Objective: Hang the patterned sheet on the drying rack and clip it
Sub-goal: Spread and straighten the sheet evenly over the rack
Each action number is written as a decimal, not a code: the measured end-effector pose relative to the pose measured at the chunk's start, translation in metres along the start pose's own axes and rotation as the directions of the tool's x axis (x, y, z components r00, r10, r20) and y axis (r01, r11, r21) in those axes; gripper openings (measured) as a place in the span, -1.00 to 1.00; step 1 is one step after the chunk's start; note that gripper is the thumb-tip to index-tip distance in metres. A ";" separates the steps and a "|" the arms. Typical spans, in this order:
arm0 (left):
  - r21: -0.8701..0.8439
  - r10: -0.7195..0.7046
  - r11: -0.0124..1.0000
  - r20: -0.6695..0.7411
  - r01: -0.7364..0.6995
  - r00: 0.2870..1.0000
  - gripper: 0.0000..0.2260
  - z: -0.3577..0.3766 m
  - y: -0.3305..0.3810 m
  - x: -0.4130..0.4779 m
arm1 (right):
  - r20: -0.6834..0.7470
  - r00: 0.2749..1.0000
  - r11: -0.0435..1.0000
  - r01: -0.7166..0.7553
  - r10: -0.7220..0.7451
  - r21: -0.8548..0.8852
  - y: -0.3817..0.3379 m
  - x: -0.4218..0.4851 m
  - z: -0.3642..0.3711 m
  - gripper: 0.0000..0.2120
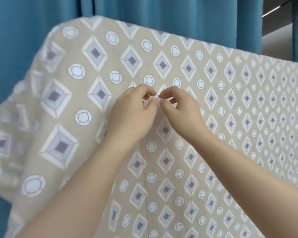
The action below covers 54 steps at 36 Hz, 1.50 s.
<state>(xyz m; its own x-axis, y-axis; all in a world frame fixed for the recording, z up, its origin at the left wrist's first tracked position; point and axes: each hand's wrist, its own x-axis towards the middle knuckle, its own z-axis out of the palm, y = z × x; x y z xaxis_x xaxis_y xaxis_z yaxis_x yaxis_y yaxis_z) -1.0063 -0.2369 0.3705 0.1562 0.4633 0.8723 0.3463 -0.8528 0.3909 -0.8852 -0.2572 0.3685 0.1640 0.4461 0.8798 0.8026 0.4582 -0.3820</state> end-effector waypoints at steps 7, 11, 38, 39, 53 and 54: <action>0.338 0.186 0.936 -0.237 -0.099 0.953 -0.83 -0.062 -0.004 0.033 | -0.024 0.986 0.985 0.167 -0.166 0.044 -0.050 0.045 0.031 -0.80; 0.458 0.257 0.889 -0.448 -0.027 0.857 -0.75 -0.093 -0.008 0.057 | -0.085 0.971 0.972 0.213 -0.222 -0.099 -0.070 0.082 0.042 -0.73; 0.249 0.016 0.960 -0.513 0.131 0.858 -0.80 -0.165 -0.041 0.122 | -0.173 0.968 0.975 0.156 -0.183 -0.160 -0.112 0.170 0.056 -0.78; 0.261 0.022 0.956 -0.514 0.132 0.858 -0.80 -0.167 -0.042 0.120 | -0.170 0.966 0.972 0.165 -0.193 -0.165 -0.114 0.170 0.056 -0.78; -0.044 -0.172 0.984 -0.453 0.170 0.875 -0.77 -0.171 -0.046 0.103 | -0.145 0.947 0.942 0.250 -0.286 -0.223 -0.133 0.164 0.054 -0.74; -0.059 -0.187 0.982 -0.443 0.180 0.877 -0.78 -0.166 -0.047 0.102 | -0.141 0.947 0.941 0.253 -0.289 -0.225 -0.132 0.164 0.052 -0.74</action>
<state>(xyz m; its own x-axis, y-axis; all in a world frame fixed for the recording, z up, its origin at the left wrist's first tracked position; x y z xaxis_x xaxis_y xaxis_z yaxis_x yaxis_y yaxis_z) -1.1600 -0.1897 0.4902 -0.3374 0.4592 0.8218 0.3132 -0.7685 0.5580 -0.9942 -0.2040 0.5485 0.0046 0.1814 0.9834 0.9258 0.3711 -0.0728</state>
